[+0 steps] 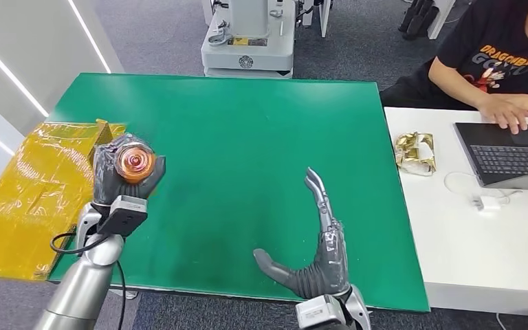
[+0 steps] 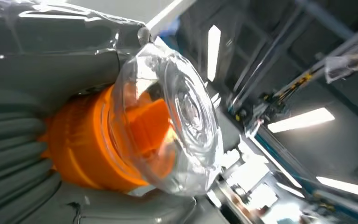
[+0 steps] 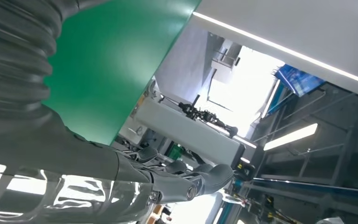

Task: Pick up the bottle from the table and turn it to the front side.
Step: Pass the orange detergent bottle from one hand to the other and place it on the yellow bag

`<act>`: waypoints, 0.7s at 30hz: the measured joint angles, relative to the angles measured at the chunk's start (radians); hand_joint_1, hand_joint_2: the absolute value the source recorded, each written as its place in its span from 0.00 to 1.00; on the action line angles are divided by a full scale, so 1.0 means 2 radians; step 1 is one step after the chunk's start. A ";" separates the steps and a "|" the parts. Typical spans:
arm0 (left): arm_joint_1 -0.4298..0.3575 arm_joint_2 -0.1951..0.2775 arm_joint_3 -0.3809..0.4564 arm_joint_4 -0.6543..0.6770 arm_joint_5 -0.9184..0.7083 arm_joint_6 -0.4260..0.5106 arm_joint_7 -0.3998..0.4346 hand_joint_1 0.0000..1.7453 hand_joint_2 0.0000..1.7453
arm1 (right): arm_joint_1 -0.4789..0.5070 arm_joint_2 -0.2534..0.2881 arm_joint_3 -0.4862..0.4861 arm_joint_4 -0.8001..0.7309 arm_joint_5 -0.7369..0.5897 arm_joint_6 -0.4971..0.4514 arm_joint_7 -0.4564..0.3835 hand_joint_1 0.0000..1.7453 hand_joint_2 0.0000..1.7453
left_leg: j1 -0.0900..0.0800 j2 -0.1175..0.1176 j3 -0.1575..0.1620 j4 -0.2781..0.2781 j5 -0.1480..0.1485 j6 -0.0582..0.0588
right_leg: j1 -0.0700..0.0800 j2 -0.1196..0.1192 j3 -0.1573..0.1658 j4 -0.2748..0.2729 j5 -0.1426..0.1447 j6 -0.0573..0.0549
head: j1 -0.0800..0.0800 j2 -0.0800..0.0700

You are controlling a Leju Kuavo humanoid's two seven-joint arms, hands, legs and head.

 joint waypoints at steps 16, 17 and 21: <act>0.008 0.122 0.018 0.001 -0.223 0.049 0.071 1.00 1.00 | 0.008 -0.008 0.007 -0.026 -0.010 0.020 -0.002 0.00 1.00 | 0.000 0.000 0.000 0.000 0.000 0.000 | 0.000 0.000 0.000 0.000 0.000 0.000 | 0.000 0.000; 0.008 0.131 0.019 0.001 -0.235 0.041 0.073 1.00 1.00 | 0.008 -0.008 0.007 -0.026 -0.011 0.020 -0.003 0.00 1.00 | 0.000 0.000 0.000 0.000 0.000 0.000 | 0.000 0.000 0.000 0.000 0.000 0.000 | 0.000 0.000; 0.005 0.159 0.019 0.007 -0.281 -0.007 0.078 1.00 1.00 | 0.008 -0.009 0.007 -0.025 -0.016 0.022 -0.008 0.00 1.00 | 0.000 0.000 0.000 0.000 0.000 0.000 | 0.000 0.000 0.000 0.000 0.000 -0.001 | 0.000 0.000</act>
